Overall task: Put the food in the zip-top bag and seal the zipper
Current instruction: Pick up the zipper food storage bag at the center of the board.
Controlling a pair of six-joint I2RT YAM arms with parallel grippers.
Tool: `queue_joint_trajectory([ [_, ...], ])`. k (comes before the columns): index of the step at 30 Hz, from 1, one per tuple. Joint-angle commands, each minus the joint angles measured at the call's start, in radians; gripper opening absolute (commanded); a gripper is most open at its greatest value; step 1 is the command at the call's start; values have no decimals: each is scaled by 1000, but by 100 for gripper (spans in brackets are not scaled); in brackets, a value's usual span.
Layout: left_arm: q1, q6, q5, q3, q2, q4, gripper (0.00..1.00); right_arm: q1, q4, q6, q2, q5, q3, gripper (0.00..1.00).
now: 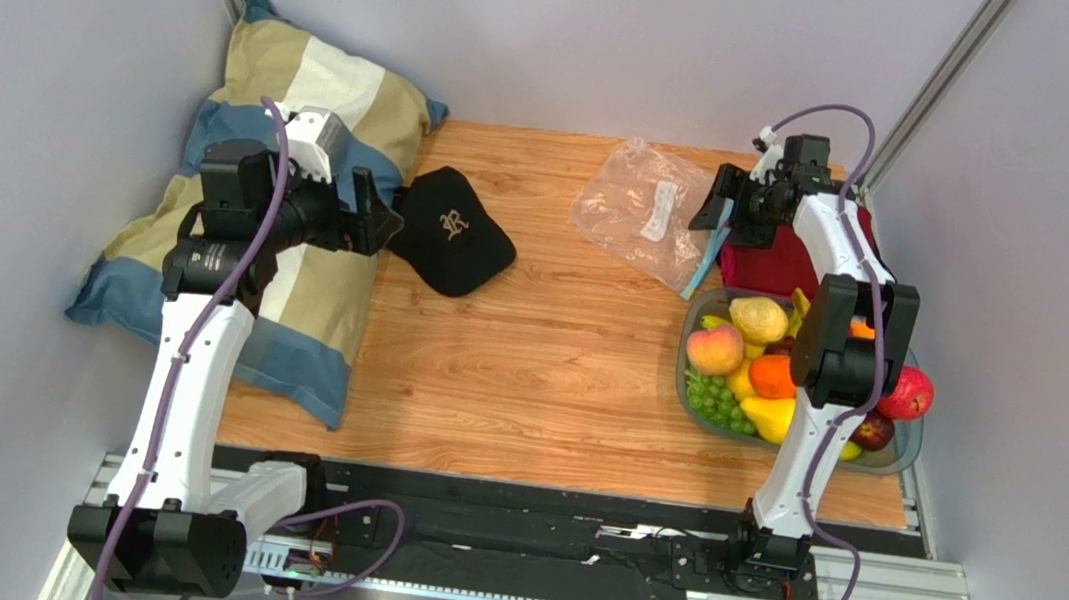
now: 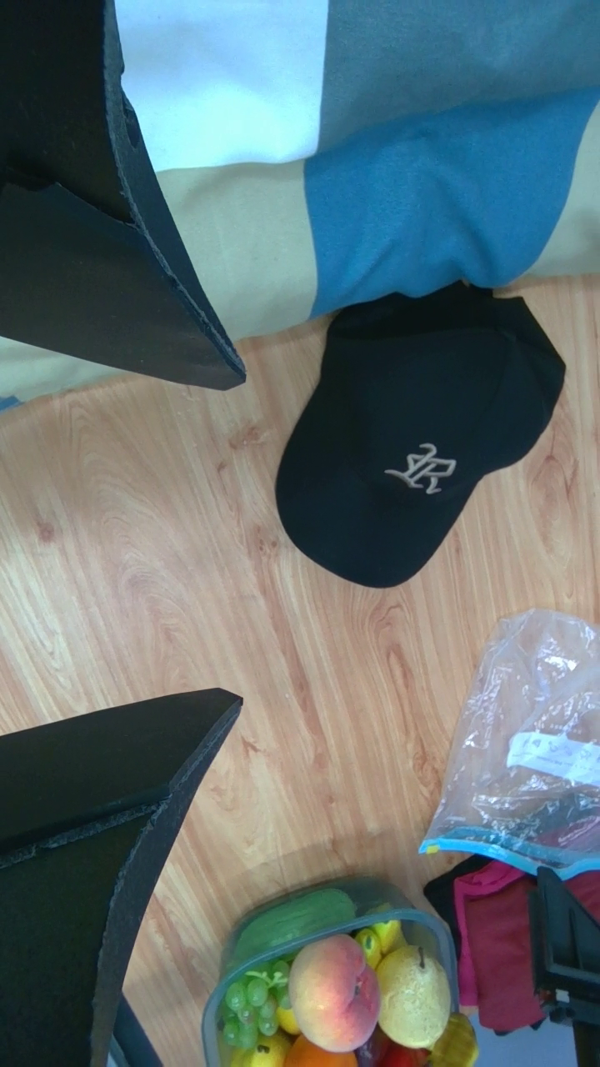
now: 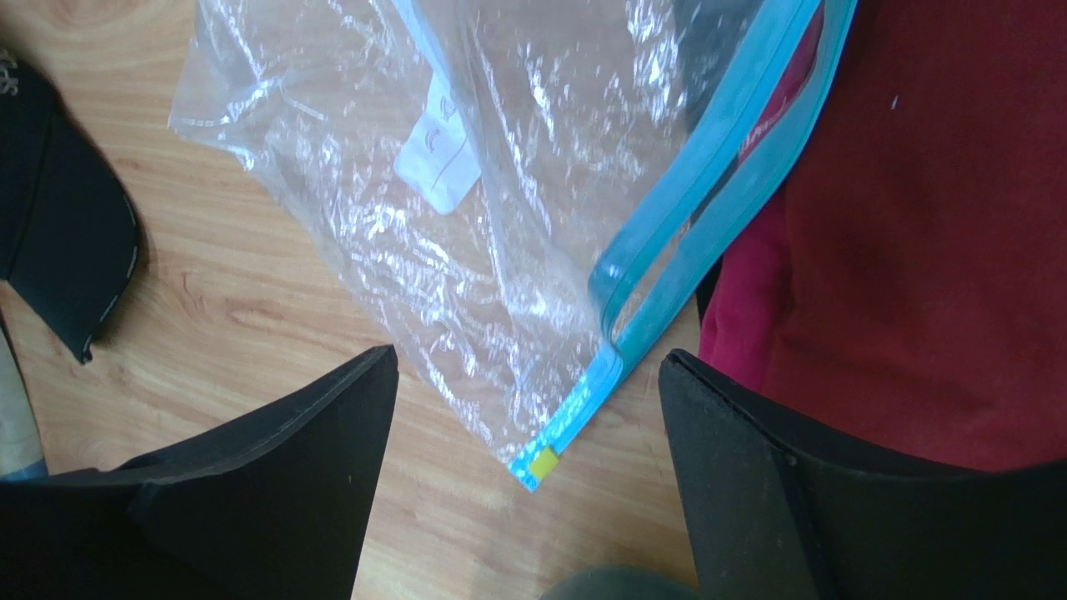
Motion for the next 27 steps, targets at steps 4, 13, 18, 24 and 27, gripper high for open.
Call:
queue_joint_trajectory([
  [4,2,-17,22,4,12,61,99,0,44,7,86,-10,125,75],
  [13,2,-72,10,62,44,41,99,0,53,15,133,-100,185,51],
  [18,4,-108,28,114,61,13,99,0,67,-28,52,-200,146,5],
  [24,19,-132,83,154,59,-51,99,3,70,-154,-146,-295,55,0],
  [27,34,-154,94,143,39,-28,99,24,32,-267,-248,-326,37,0],
])
